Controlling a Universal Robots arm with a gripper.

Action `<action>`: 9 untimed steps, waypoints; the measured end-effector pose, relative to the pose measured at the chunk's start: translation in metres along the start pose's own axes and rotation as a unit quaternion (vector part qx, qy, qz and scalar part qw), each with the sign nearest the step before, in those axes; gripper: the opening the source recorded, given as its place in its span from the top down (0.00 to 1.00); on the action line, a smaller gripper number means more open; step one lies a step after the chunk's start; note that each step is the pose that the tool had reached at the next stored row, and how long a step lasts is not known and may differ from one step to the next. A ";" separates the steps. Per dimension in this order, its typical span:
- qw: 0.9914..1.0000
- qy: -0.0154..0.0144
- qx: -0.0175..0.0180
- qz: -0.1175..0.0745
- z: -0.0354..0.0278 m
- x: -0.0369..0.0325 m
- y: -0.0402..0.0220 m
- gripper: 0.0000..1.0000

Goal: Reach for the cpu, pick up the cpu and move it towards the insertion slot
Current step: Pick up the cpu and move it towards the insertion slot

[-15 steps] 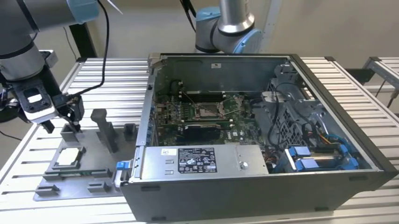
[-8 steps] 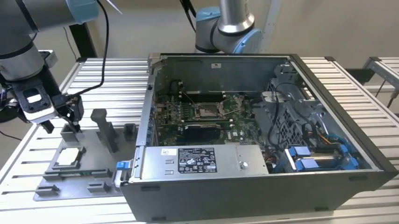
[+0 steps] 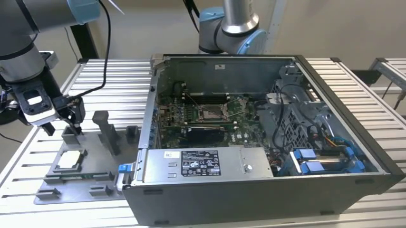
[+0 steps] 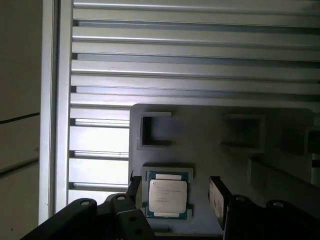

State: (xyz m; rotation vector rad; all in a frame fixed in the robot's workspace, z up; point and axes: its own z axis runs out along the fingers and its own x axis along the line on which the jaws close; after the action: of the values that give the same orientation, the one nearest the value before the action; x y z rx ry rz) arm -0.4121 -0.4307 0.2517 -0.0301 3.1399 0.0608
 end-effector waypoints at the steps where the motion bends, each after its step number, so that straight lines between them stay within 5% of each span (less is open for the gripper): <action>1: 1.000 0.000 0.000 0.000 0.0000 0.0000 0.0000 0.00; 9: 1.000 0.000 0.000 0.000 0.0006 0.0002 0.0000 0.00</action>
State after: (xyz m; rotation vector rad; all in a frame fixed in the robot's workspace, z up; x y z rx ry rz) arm -0.4123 -0.4308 0.2511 -0.0300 3.1399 0.0607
